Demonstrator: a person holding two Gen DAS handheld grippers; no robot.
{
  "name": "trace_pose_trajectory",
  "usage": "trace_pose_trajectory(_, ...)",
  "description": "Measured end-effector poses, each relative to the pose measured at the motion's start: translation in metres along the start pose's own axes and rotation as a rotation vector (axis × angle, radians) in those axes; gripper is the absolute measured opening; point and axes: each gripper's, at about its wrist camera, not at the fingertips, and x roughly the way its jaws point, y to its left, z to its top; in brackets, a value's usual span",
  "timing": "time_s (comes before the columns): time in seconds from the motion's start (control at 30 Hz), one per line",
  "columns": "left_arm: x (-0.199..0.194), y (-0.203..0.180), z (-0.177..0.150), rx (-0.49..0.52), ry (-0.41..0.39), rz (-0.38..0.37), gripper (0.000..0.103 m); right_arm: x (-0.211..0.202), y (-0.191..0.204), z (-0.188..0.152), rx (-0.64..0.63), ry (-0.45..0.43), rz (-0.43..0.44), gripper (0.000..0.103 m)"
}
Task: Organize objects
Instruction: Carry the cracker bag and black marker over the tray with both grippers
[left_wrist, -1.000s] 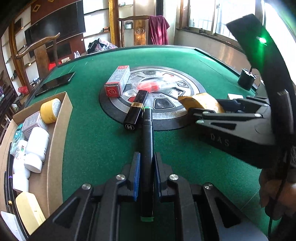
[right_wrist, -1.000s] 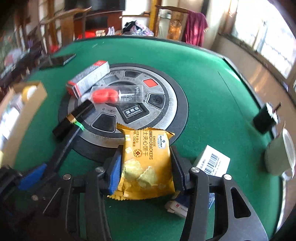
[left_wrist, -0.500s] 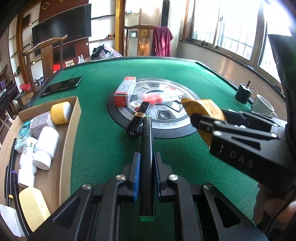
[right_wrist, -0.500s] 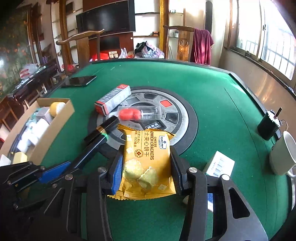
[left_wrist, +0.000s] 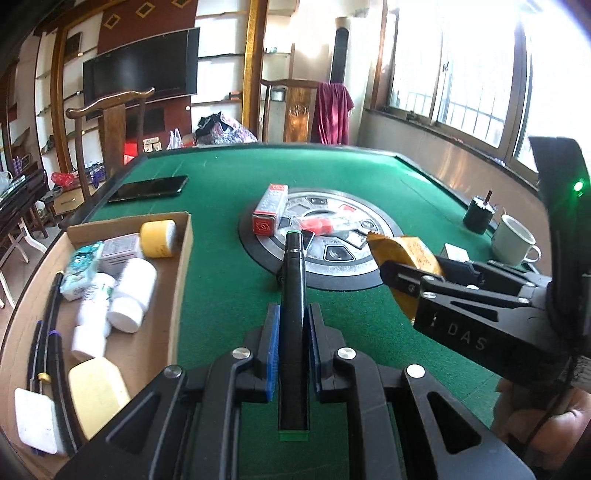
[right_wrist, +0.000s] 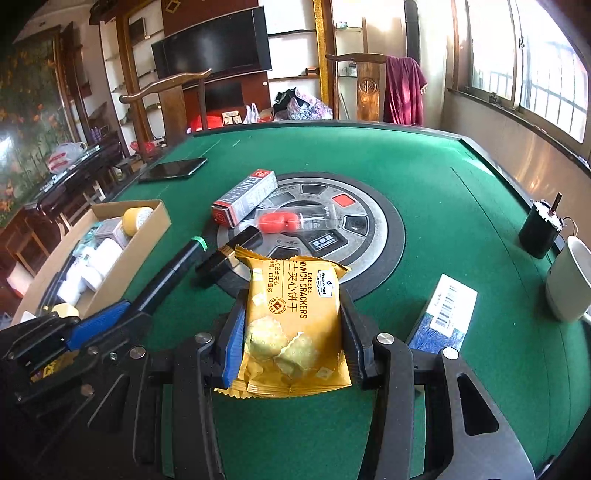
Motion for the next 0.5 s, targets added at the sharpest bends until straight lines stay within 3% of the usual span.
trace_pose_trajectory(0.23,-0.028,0.027,-0.001,-0.045,-0.034,0.006,0.013,-0.006,0.015,-0.005,0.021,0.003,0.065,0.045)
trace_pose_trajectory(0.5,-0.068,0.077,0.0,-0.127,-0.109,0.045,0.013,-0.018,0.07,-0.003,-0.047,-0.002,0.162,0.045)
